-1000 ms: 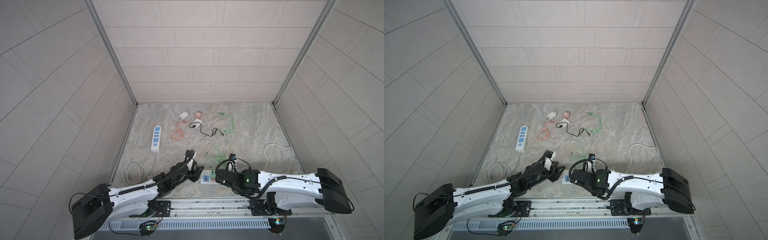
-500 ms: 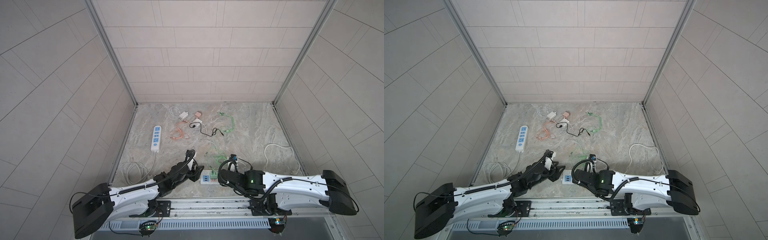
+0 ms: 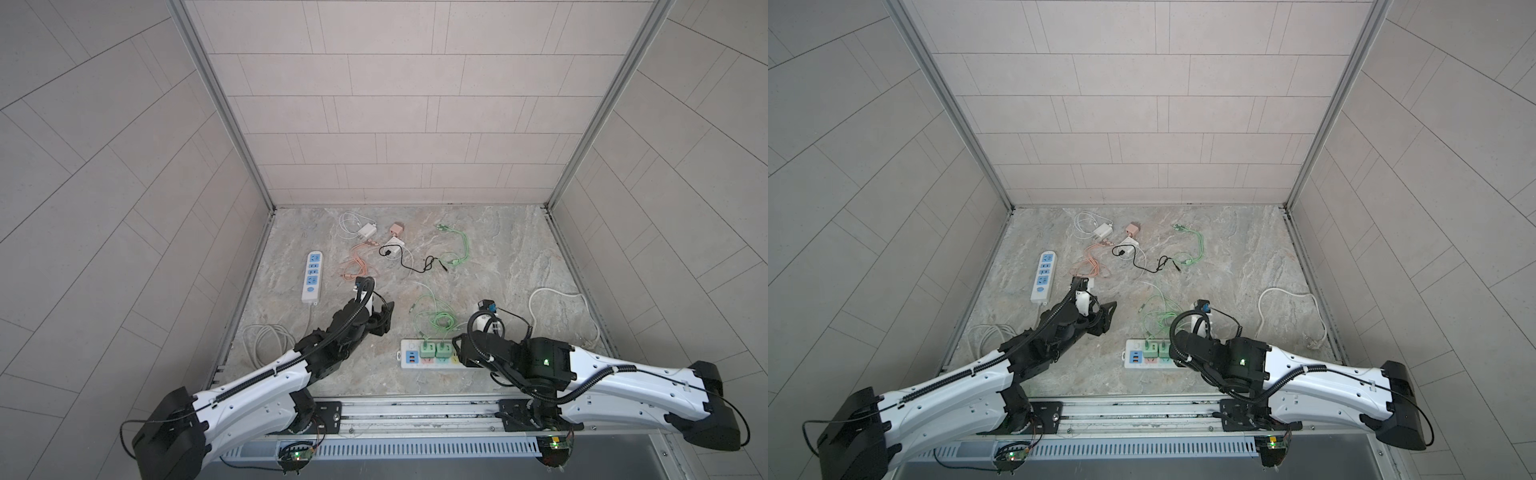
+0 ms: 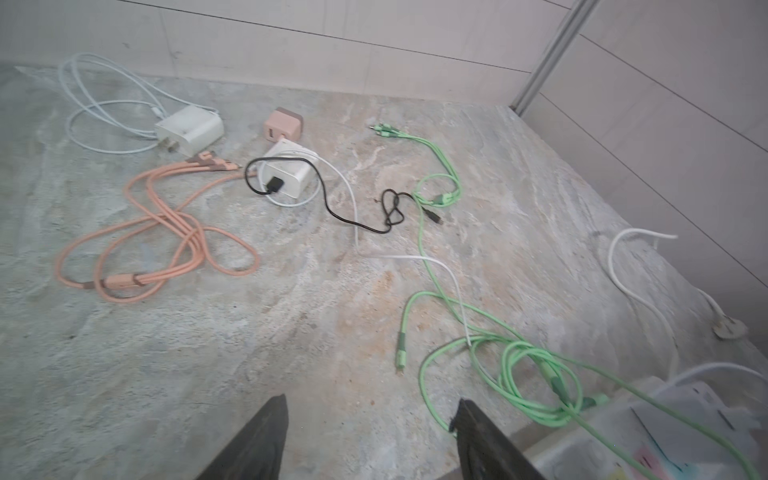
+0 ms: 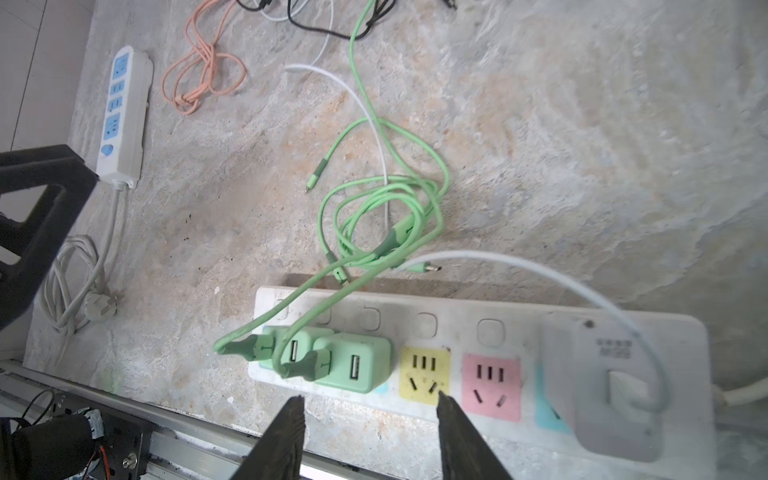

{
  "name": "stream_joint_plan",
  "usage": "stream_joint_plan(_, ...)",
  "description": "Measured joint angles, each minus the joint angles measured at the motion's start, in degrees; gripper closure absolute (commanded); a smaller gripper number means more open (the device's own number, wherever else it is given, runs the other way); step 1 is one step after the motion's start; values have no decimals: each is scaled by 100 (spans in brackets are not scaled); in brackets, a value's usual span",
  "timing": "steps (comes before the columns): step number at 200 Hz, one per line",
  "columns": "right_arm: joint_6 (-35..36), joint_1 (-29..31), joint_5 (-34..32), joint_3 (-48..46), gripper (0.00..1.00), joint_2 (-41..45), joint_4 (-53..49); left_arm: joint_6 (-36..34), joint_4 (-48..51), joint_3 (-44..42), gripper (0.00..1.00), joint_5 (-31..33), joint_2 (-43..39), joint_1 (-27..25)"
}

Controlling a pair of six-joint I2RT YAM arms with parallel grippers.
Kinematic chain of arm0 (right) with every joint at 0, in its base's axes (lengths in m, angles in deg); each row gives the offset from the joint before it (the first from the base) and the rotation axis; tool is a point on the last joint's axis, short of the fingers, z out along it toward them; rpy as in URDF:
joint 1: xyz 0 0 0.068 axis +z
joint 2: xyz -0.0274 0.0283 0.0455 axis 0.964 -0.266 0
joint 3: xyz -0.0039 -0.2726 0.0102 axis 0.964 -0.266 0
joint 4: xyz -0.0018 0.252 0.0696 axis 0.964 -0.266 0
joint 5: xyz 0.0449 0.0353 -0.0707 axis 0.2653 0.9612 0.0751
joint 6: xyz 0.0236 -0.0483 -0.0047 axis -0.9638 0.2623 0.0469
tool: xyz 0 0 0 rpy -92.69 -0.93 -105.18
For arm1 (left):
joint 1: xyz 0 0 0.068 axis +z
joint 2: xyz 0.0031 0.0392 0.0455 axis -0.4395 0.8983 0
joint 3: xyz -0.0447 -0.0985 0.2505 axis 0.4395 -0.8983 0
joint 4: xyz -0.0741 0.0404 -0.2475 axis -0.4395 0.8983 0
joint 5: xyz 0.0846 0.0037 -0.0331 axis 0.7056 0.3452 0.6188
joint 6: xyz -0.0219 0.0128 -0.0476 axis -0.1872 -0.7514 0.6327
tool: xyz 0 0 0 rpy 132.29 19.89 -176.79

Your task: Insert the plug

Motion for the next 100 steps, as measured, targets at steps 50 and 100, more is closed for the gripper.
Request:
stream_joint_plan(50,557,-796,581,-385,49,116,-105,-243,295,1198,30,-793,1569,1176)
stream_joint_plan(100,881,-861,1139,-678,49,-225,-35,-588,424,2896,36,-1473,3722,1561)
